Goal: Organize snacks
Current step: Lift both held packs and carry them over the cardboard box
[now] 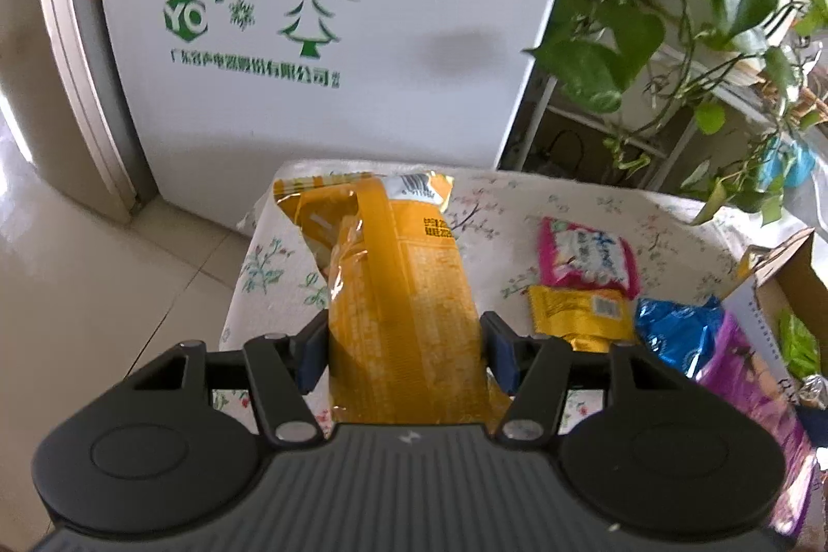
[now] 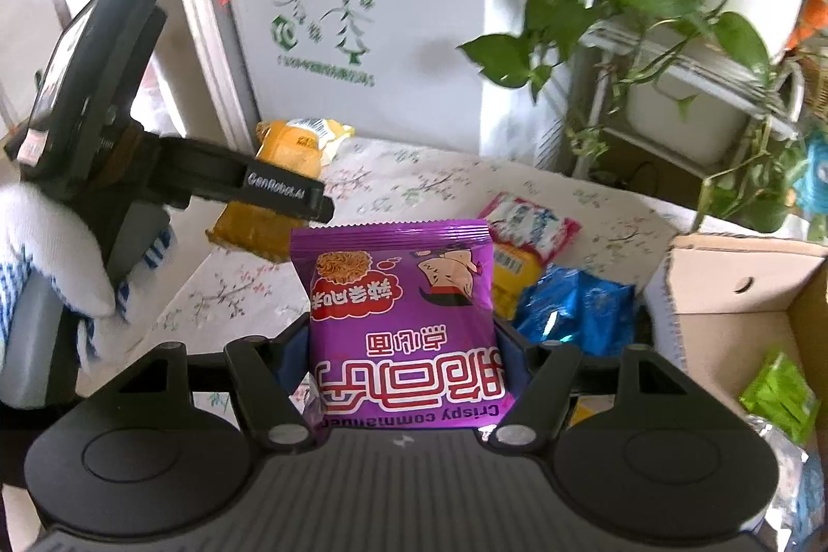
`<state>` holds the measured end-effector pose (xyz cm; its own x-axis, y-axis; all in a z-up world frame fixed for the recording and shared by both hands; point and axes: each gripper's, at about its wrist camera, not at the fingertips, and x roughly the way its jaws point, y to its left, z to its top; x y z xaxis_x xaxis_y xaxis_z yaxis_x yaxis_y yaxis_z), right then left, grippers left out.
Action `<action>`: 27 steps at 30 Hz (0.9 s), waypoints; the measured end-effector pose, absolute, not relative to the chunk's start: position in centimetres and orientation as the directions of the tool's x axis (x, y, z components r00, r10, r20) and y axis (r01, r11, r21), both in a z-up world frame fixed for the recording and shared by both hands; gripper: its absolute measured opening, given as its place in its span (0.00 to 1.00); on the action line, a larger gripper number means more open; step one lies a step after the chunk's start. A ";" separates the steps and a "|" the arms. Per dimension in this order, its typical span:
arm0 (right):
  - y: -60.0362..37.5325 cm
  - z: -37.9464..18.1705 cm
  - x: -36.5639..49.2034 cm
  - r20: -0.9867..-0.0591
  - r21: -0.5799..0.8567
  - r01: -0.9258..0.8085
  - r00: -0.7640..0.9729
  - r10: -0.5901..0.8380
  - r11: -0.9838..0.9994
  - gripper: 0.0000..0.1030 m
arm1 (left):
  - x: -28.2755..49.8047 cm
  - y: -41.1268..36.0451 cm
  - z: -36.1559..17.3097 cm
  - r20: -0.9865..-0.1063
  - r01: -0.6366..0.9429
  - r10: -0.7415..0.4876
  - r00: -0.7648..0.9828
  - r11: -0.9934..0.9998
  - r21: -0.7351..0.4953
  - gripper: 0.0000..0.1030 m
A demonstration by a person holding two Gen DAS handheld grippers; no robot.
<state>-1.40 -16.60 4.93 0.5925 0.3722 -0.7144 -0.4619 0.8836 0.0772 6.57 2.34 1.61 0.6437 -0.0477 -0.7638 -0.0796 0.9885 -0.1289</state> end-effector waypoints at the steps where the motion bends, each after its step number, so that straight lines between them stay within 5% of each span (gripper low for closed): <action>1: -16.9 5.3 -1.4 -0.709 0.078 -0.452 0.601 0.368 0.888 0.74 | 6.5 2.1 1.8 -0.757 -0.074 -0.046 0.652 0.990 -0.124 0.58; 15: -25.9 9.8 -2.8 -0.647 0.140 -0.230 0.715 0.265 0.963 0.74 | 6.2 -1.3 2.7 -0.722 0.016 -0.085 0.687 0.995 -0.101 0.58; 27: -32.4 9.9 -1.4 -0.650 0.260 0.051 0.747 0.136 0.964 0.74 | 4.5 -6.9 5.1 -0.660 0.192 -0.266 0.703 0.964 -0.184 0.58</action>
<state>-1.39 -32.36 9.88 0.7474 0.1358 -0.6504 0.0509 0.9643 0.2599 4.49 -6.85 5.11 0.7030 -0.2658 -0.6597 0.1923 0.9640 -0.1836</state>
